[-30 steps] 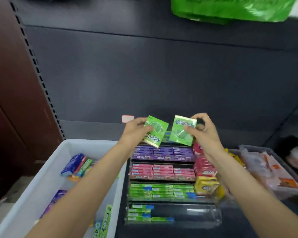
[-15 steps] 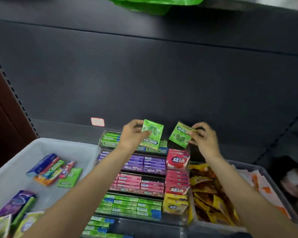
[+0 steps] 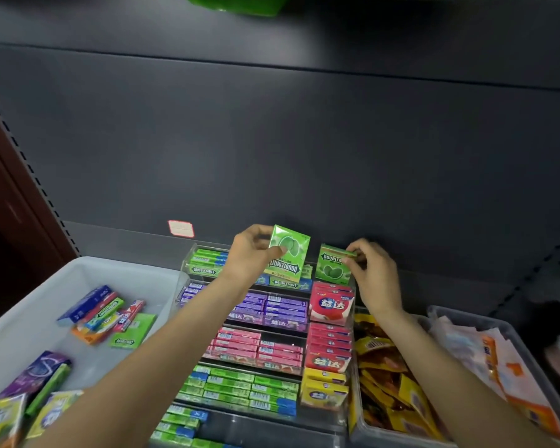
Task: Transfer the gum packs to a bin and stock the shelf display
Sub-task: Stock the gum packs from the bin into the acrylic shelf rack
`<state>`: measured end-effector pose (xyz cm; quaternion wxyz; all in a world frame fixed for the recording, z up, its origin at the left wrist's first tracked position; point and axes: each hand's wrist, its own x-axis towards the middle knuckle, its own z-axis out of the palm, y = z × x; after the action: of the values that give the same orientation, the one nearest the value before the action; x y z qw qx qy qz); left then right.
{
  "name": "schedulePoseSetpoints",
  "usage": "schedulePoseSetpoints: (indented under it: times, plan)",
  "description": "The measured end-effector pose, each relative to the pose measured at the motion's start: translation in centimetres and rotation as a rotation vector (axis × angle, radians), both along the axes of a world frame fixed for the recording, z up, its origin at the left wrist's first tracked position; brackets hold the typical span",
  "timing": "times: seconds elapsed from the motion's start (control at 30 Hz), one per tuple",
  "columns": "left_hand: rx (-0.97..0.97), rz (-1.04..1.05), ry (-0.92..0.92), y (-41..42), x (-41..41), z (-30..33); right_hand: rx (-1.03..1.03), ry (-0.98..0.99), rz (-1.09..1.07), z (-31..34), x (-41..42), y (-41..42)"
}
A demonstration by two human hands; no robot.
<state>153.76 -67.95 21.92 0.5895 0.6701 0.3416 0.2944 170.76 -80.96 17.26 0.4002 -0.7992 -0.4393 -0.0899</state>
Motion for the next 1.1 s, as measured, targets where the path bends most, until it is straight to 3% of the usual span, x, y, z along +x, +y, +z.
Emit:
schedulePoseSetpoints:
  times: [0.17, 0.27, 0.4, 0.5, 0.67, 0.77, 0.97, 1.1]
  plan:
    - [0.01, -0.021, 0.005, -0.3, 0.0, 0.1, -0.132, -0.27, -0.107, 0.1, -0.4, -0.1]
    - [0.057, -0.066, 0.025, -0.4, 0.0, 0.4, -0.193, -0.318, -0.126, 0.9, -0.8, -0.1]
    - [0.156, -0.191, 0.093, -0.8, 0.6, 0.8, -0.024, -0.004, 0.124, 3.1, -1.6, 0.1]
    - [0.205, -0.213, 0.078, -1.3, 1.7, 1.2, -0.043, 0.242, 0.337, 4.6, -1.9, 0.3]
    - [0.051, -0.117, 0.019, -1.7, 2.5, 0.8, 0.172, 0.465, 0.234, 4.6, -1.0, 0.1]
    - [0.039, -0.136, 0.06, -1.4, 2.7, 0.0, 0.147, 0.492, 0.179, 3.5, -0.8, -0.2]
    - [0.554, -0.094, 0.163, -1.0, 4.2, -0.1, -0.038, 0.182, -0.007, 2.1, 0.0, -0.8]
    - [0.819, -0.211, 0.343, -1.4, 5.0, -0.5, -0.075, 0.242, 0.0, 1.7, 0.4, -0.8]
